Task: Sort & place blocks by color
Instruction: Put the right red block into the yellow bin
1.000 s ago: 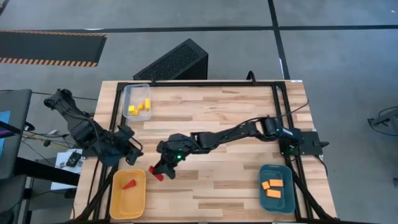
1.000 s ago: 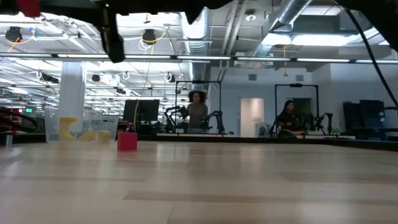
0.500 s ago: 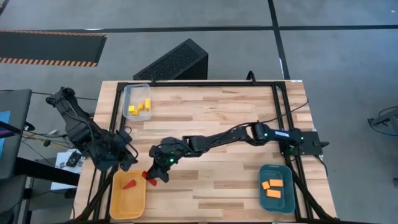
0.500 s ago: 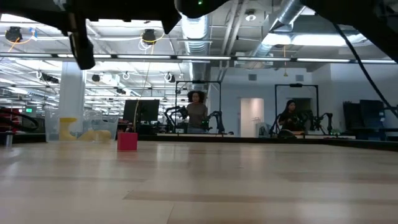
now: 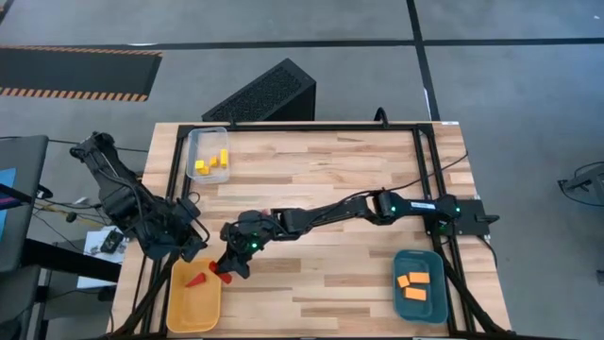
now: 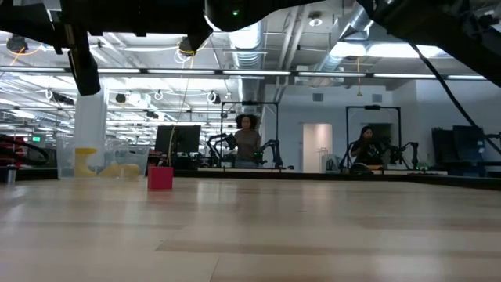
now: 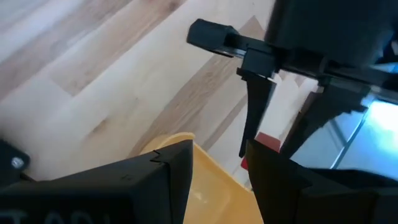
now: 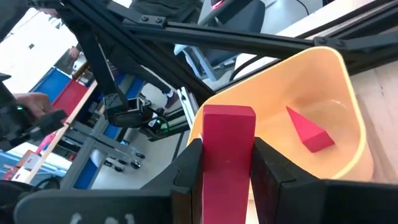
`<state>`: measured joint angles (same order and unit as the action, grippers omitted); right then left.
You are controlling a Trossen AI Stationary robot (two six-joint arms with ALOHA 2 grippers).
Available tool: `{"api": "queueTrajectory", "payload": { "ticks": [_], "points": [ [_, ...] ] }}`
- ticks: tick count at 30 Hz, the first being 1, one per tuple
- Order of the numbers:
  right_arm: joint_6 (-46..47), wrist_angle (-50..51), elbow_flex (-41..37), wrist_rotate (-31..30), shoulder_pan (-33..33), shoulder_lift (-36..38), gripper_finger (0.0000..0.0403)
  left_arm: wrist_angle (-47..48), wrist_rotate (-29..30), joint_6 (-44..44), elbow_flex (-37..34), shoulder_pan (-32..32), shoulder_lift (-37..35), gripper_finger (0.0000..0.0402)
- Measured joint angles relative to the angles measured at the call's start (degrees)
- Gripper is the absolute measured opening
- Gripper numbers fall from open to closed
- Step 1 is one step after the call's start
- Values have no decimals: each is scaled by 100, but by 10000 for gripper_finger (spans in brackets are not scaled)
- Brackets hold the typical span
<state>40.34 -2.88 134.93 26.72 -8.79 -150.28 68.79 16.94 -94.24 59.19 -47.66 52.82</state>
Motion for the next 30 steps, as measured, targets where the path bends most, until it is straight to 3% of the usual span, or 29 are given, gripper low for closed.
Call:
{"api": "queueTrajectory", "payload": {
  "ticks": [6, 11, 16, 21, 25, 30],
  "points": [
    [-168, 71, -2, 91, 130, 0, 104, -184, -23, 1690, 255, 0, 4, 134],
    [-169, -22, -3, 729, 273, 0, 104, -794, -224, 4037, 315, 0, 7, 134],
    [-32, -40, -2, 1446, 295, 0, 104, -713, -222, 5960, 315, 0, 103, 138],
    [695, -899, -2, 2212, 344, 0, 104, -644, 142, 6683, 200, 2, 308, 168],
    [1288, -1501, 0, 2202, 440, 7, 104, -674, 466, 6611, 182, 4, 467, 200],
    [1566, -1610, 0, 2137, 555, 7, 104, -1041, 278, 6946, 180, 4, 477, 224]
  ]
}}
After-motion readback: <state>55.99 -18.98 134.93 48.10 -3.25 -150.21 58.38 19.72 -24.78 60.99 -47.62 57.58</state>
